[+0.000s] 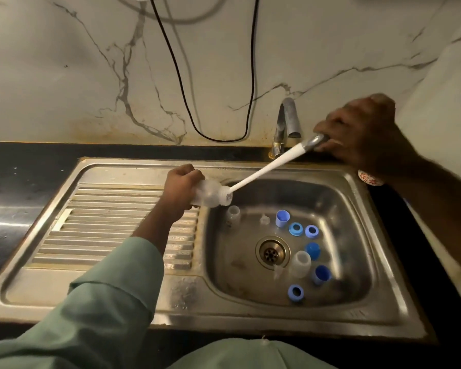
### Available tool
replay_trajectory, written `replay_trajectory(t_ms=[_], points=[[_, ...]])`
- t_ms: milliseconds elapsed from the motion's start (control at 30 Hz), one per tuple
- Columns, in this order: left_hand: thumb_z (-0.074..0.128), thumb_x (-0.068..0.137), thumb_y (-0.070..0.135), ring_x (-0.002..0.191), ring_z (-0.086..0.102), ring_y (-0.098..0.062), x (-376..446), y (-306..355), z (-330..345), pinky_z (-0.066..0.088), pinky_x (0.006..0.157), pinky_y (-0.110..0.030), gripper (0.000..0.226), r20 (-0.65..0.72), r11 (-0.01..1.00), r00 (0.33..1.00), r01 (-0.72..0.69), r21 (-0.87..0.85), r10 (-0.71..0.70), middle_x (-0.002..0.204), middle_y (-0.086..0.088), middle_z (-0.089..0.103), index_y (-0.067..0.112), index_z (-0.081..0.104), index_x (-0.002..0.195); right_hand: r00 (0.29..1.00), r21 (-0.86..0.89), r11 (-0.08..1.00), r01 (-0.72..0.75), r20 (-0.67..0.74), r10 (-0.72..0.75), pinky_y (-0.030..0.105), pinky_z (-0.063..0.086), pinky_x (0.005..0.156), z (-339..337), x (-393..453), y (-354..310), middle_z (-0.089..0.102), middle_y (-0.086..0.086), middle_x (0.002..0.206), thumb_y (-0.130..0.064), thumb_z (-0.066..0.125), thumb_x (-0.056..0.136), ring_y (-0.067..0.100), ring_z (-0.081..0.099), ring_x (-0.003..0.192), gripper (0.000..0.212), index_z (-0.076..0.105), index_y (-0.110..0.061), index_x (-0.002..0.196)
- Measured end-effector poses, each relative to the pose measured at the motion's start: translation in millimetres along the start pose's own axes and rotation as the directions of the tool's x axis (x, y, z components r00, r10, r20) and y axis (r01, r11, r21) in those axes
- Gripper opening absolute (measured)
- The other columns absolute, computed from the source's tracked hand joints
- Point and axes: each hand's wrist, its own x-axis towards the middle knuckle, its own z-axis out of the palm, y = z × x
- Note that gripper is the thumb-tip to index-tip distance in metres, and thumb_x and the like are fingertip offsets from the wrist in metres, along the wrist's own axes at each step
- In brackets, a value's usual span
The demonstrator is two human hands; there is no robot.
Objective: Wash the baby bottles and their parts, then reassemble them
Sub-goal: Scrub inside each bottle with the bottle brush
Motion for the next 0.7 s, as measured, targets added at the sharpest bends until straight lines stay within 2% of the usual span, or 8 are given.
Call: replay_trajectory(t_ms=[167, 267, 367, 433, 500, 567, 633, 700], points=[[0.047, 0.096, 0.028, 0.05, 0.061, -0.023, -23, 3, 1, 0.034, 0.032, -0.017, 0.027, 0.293, 0.817, 0.925, 0.358, -0.451, -0.243, 0.09, -0.02, 0.059, 0.005, 0.058, 0.104, 0.992, 0.213, 0.973, -0.09, 0.109, 0.068, 0.043, 0.04, 0.072, 38, -3, 24, 0.065, 0.016, 0.087, -0.05, 0.041, 0.094, 0.036, 0.058, 0.076, 0.051, 0.066, -0.006, 0.099], [0.049, 0.094, 0.025, 0.049, 0.058, -0.024, -23, 2, 1, 0.031, 0.034, -0.014, 0.022, 0.129, 0.724, 0.941, 0.324, -0.609, -0.312, 0.085, -0.017, 0.058, 0.006, 0.057, 0.104, 0.886, 0.434, 0.804, -0.407, 0.401, 0.233, 0.044, 0.048, 0.066, 58, -40, -22, 0.064, 0.012, 0.081, -0.052, 0.035, 0.095, 0.033, 0.058, 0.071, 0.052, 0.064, -0.01, 0.093], [0.057, 0.091, 0.014, 0.062, 0.058, -0.022, -16, -1, -1, 0.041, 0.043, -0.02, 0.006, -0.208, 0.764, 0.898, 0.187, -0.618, -0.388, 0.08, -0.009, 0.056, 0.012, 0.057, 0.085, 0.532, 0.469, 0.31, -0.827, 0.831, 0.162, 0.04, 0.048, 0.062, 67, -74, -94, 0.061, 0.011, 0.074, -0.042, 0.04, 0.1, 0.026, 0.057, 0.063, 0.037, 0.062, -0.014, 0.09], [0.061, 0.088, 0.011, 0.064, 0.054, -0.02, -10, -11, -5, 0.047, 0.054, -0.028, 0.011, -0.366, 0.831, 0.846, 0.148, -0.537, -0.387, 0.074, -0.004, 0.055, 0.012, 0.059, 0.077, 0.22, 0.219, -0.022, -0.976, 0.969, -0.111, 0.026, 0.035, 0.042, 53, -87, -129, 0.05, 0.002, 0.06, -0.058, 0.036, 0.096, 0.013, 0.039, 0.044, 0.051, 0.06, -0.015, 0.082], [0.063, 0.085, 0.01, 0.066, 0.053, -0.023, -7, -18, -7, 0.047, 0.059, -0.033, 0.013, -0.436, 0.869, 0.832, 0.107, -0.484, -0.345, 0.069, -0.005, 0.055, 0.008, 0.063, 0.072, 0.064, 0.027, -0.115, -0.993, 0.944, -0.323, 0.018, 0.025, 0.038, 28, -86, -137, 0.043, -0.004, 0.056, -0.075, 0.04, 0.083, 0.007, 0.029, 0.041, 0.061, 0.063, -0.019, 0.08], [0.063, 0.083, 0.015, 0.063, 0.053, -0.023, -5, -22, -7, 0.046, 0.059, -0.035, 0.018, -0.476, 0.933, 0.84, 0.095, -0.346, -0.262, 0.065, -0.004, 0.055, 0.01, 0.063, 0.065, 0.111, 0.125, 0.045, -0.991, 0.964, -0.242, 0.018, 0.035, 0.043, 0, -70, -125, 0.055, -0.006, 0.063, -0.075, 0.054, 0.076, 0.008, 0.042, 0.047, 0.052, 0.064, -0.025, 0.086], [0.06, 0.083, 0.022, 0.058, 0.049, -0.02, -5, -21, -5, 0.044, 0.056, -0.035, 0.022, -0.471, 0.989, 0.872, 0.081, -0.127, -0.132, 0.06, -0.001, 0.051, 0.013, 0.057, 0.062, 0.374, 0.327, 0.483, -0.813, 0.928, 0.001, 0.019, 0.042, 0.055, -21, -44, -106, 0.064, -0.006, 0.085, -0.058, 0.066, 0.079, 0.008, 0.058, 0.066, 0.033, 0.054, -0.033, 0.097], [0.059, 0.082, 0.024, 0.059, 0.047, -0.02, -2, -18, -2, 0.045, 0.054, -0.037, 0.025, -0.425, 0.998, 0.904, 0.057, 0.011, -0.047, 0.061, -0.004, 0.047, 0.005, 0.055, 0.067, 0.654, 0.269, 0.841, -0.469, 0.746, 0.126, 0.024, 0.039, 0.057, -37, -15, -83, 0.06, -0.008, 0.091, -0.048, 0.066, 0.083, 0.013, 0.059, 0.075, 0.032, 0.046, -0.033, 0.103]])
